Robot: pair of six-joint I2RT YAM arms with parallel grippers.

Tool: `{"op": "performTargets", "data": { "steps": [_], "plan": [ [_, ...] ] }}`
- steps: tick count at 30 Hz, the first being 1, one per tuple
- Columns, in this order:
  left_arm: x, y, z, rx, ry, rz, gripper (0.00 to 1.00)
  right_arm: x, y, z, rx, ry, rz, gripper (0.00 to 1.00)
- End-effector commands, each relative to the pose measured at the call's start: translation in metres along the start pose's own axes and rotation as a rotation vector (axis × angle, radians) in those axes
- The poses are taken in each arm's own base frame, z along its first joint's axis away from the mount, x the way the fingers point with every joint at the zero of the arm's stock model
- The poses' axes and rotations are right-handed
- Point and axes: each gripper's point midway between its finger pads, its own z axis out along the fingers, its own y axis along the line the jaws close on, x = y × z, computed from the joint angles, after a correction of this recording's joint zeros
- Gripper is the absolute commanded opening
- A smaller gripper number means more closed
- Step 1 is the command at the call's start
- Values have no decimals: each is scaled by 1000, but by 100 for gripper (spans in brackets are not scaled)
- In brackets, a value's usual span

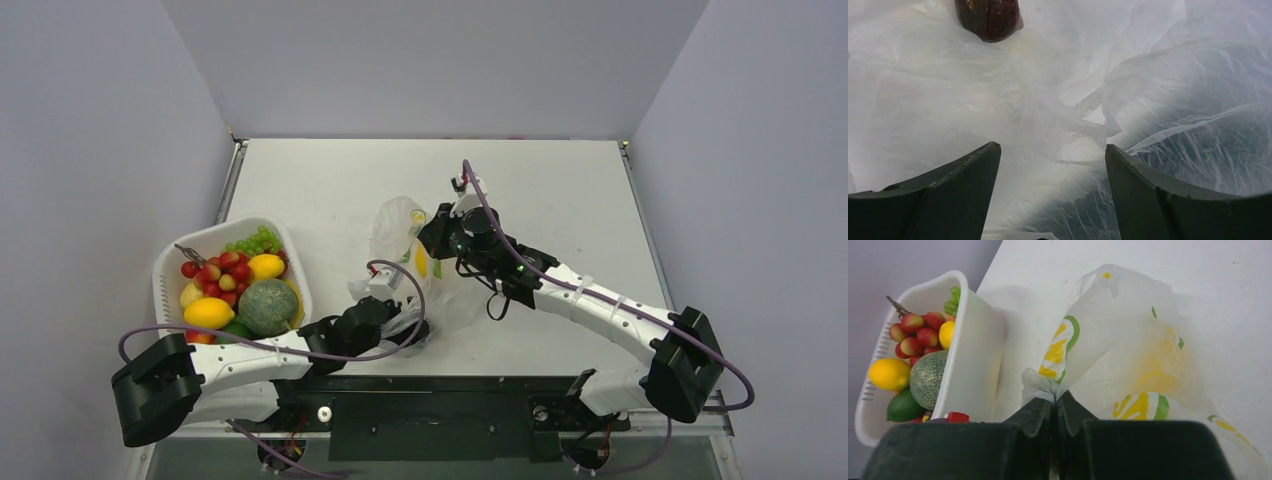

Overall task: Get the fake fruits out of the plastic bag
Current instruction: Adjust the plastic bag at the center of the board.

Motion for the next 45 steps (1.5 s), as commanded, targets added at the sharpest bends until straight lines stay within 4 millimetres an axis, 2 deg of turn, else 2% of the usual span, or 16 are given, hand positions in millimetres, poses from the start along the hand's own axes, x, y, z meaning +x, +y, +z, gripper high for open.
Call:
{"op": "performTargets", "data": {
  "steps": [1,5,7,9,11,13,16,18,24,28,32,34,36,38,42,45],
  "plan": [
    [-14,-13,-11,38,-59,-20,77,-21,29,-6,-126,-32,65,0],
    [-39,-12,-28,4,-131,2,88,2,-4,-20,-3,52,-28,2],
    [-51,-14,-33,-8,-149,14,91,16,-26,-29,93,115,-98,22],
    [-60,-16,-36,-12,-157,22,92,32,-50,-42,204,186,-174,54],
    [-68,-19,-37,-6,-165,25,92,42,-67,-59,302,211,-247,70],
    [-75,-20,-36,3,-169,21,92,51,-76,-75,375,219,-300,79],
    [-77,-24,-30,38,-156,5,90,72,-85,-94,477,234,-288,82],
    [-77,-25,-24,44,-149,-3,89,74,-99,-104,593,171,-259,82],
    [-74,-25,-6,22,-119,-18,88,103,-110,-100,675,121,-244,84],
    [-73,-15,9,-39,-112,-27,81,133,-108,-91,630,147,-326,70],
    [-76,-14,20,-50,-119,-21,75,152,-115,-89,603,171,-323,39],
    [-81,-18,23,-50,-125,-14,75,162,-112,-87,554,208,-321,17],
    [-84,-18,27,-53,-126,-8,75,174,-105,-86,475,251,-311,6],
    [-85,-17,33,-60,-117,-1,74,184,-95,-87,383,286,-283,0],
    [-84,-10,43,-92,-101,27,71,206,-88,-90,266,353,-247,0],
    [-82,-5,51,-113,-91,50,70,213,-95,-92,270,364,-229,0]
  ]
}}
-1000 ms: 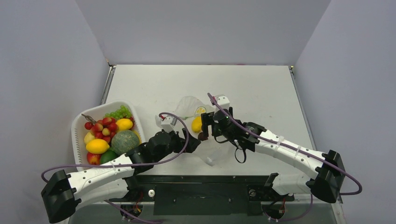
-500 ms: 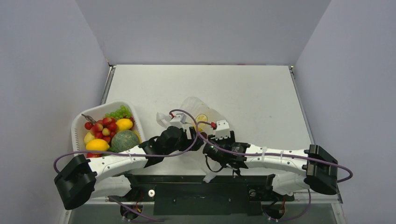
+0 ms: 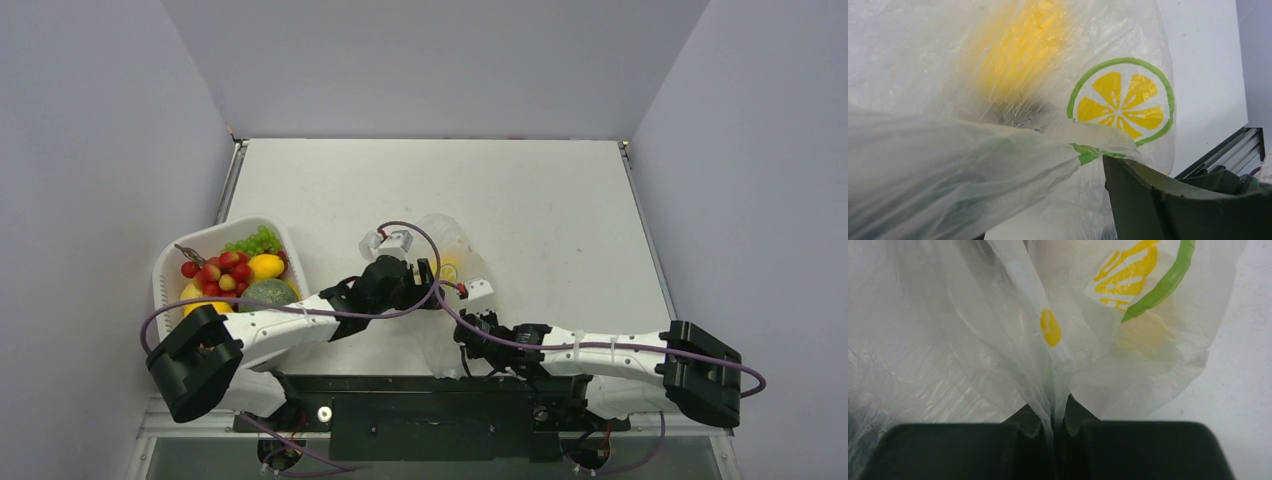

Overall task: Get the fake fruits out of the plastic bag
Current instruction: Adjust the plastic bag at the center of the board, then take out the fake fruit from the plastic bag.

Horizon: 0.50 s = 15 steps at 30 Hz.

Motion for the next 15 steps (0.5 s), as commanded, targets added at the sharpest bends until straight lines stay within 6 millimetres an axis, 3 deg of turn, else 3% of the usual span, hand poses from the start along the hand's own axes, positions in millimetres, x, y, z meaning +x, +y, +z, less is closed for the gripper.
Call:
{"op": "performTargets", "data": {
  "steps": [1,15],
  "plan": [
    [-19,-12,13,17,-51,45,70,-4,18,0,-118,-9,47,0],
    [0,-11,45,-46,-5,169,72,-21,11,-2,-118,-38,87,0]
  ]
}}
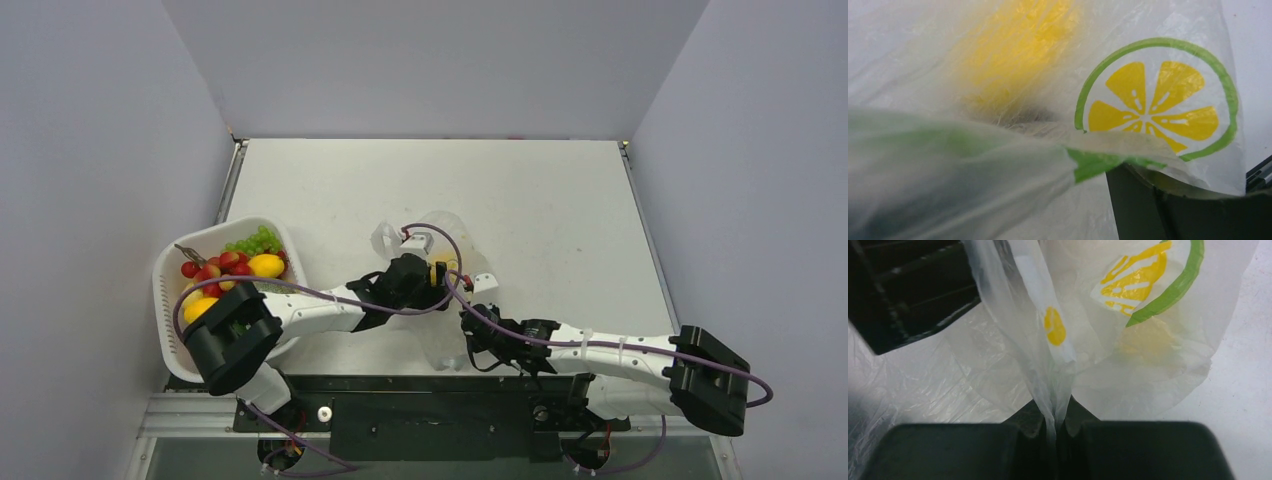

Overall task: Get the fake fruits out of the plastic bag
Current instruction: Take out the fake fruit from the plastic bag.

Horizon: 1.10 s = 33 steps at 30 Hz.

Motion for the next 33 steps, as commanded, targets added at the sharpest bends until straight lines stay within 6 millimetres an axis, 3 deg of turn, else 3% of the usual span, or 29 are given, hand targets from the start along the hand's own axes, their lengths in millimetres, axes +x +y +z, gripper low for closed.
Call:
{"op": "performTargets", "data": {
  "steps": [1,5,7,10,14,18,26,30,33],
  "plan": [
    [-16,-17,12,18,-48,43,70,-13,7,-3,-35,-41,16,0],
    [-9,-14,21,4,-28,64,63,-13,5,-4,-36,-45,18,0],
    [-8,-13,24,-4,-21,74,53,-14,5,-5,-34,-48,21,0],
    [-7,-11,26,-23,-8,83,31,-13,3,-5,-29,-47,20,0],
    [-12,-17,18,0,-11,81,24,-14,2,-5,-23,-52,21,0],
    [-18,-30,0,65,-19,61,18,-17,2,-5,-18,-61,28,0],
    [-32,-50,-55,241,-34,-2,11,-27,-1,-3,8,-87,43,0],
    [-43,-52,-84,293,-51,-7,9,-35,-5,-4,22,-108,70,0],
    [-41,-46,-101,293,-27,3,8,-43,-9,-4,26,-132,106,0]
  ]
}}
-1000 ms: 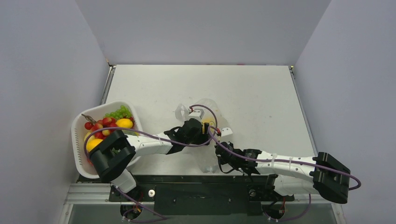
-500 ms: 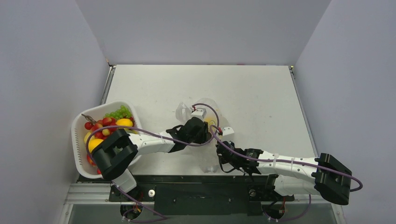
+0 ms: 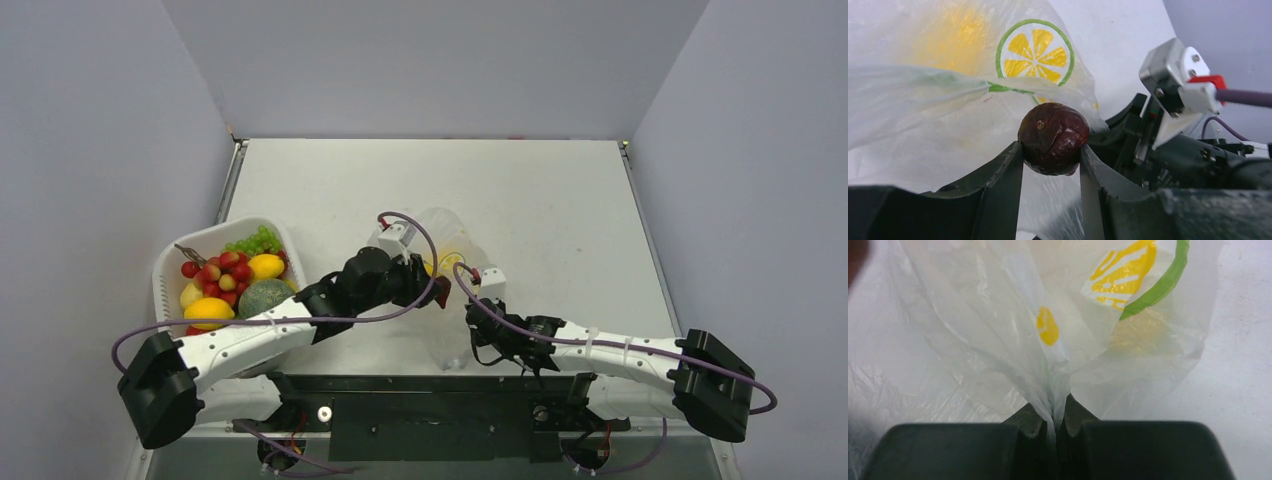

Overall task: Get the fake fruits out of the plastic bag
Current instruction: Take out the fake fruit from the plastic bag, then place the fake fruit in the bin.

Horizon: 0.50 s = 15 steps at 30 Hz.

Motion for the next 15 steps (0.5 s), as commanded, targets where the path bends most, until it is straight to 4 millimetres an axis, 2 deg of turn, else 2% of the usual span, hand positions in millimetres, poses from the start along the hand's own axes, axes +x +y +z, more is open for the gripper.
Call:
{"op": "performTargets", "data": {
  "steps": [1,2,5,6,7,10,13,15],
  "plan": [
    [-8,-9,-32,55,11,1,8,-36,3,-4,-10,-109,82,0],
    [-7,-7,-37,47,20,2,8,-38,1,-3,-10,-111,94,0],
    [-24,-11,-61,73,-36,16,7,-44,-2,-4,-13,-123,115,0],
    [-24,-8,-66,60,-34,19,7,-45,-2,-4,-16,-126,117,0],
    [-35,-7,-76,57,-72,27,7,-46,-3,-4,-14,-127,119,0],
    [-48,2,-100,8,-108,63,5,-46,-4,-3,-17,-121,123,0],
    [-63,27,-120,-130,-159,96,0,-45,-2,-3,-26,-119,125,0],
    [-74,39,-136,-211,-199,124,0,-45,-2,-2,-29,-118,128,0]
  ]
}}
